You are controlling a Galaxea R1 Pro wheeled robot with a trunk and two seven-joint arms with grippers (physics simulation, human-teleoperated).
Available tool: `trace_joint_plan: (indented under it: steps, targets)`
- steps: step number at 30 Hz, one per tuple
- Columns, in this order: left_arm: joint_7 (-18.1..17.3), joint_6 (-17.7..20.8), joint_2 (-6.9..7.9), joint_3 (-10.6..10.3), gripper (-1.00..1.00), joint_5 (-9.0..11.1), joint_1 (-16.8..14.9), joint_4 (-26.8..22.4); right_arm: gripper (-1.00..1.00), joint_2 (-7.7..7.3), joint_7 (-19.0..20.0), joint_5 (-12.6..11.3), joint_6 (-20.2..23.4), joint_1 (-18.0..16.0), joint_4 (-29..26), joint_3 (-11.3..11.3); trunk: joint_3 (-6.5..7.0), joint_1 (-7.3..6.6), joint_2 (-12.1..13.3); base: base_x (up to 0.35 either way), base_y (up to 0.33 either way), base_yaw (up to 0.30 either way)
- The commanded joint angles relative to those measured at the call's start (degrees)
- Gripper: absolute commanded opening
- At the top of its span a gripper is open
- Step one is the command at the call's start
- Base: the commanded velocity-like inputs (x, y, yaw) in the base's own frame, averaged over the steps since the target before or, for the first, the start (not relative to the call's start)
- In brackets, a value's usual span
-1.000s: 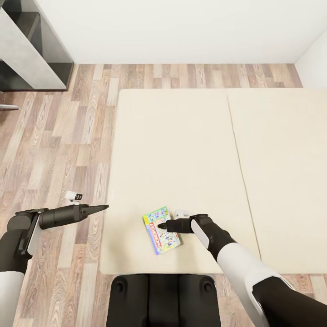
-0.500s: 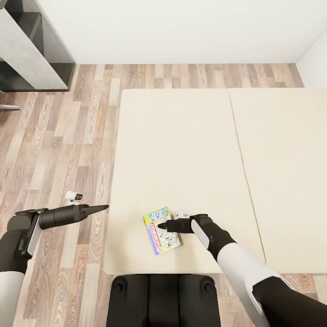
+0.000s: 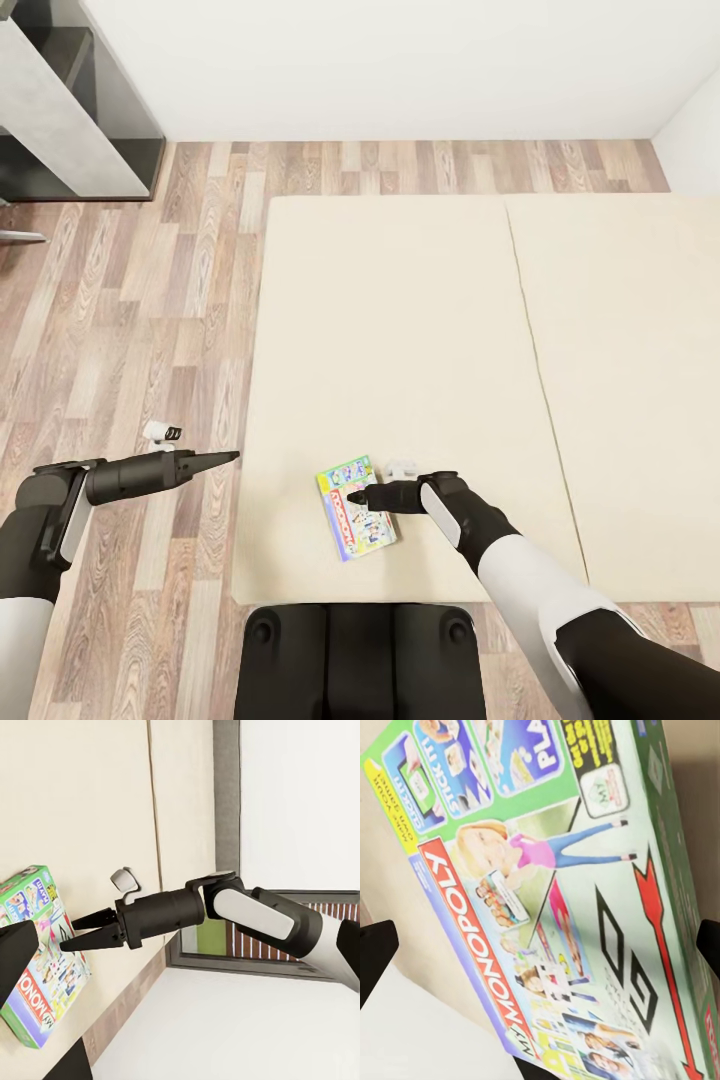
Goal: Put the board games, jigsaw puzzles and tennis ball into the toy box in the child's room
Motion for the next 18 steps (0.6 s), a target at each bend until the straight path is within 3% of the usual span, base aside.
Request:
trace_joint_plan:
  steps: [1,18]
  targets:
    - [-0.23,0.61,0.02,0.00,1.00,-0.03,-0.01,-0.01,1.00,-0.02,0.05,-0.05,0.20,-0.02,-0.04,0.12,-0.06,0.03,-0.09,0.000,0.000,0.000]
    - [-0.23,0.61,0.02,0.00,1.00,-0.03,-0.01,-0.01,1.00,-0.02,0.05,-0.05,0.18,-0.02,-0.04,0.12,-0.06,0.03,-0.09,0.000,0.005,0.000]
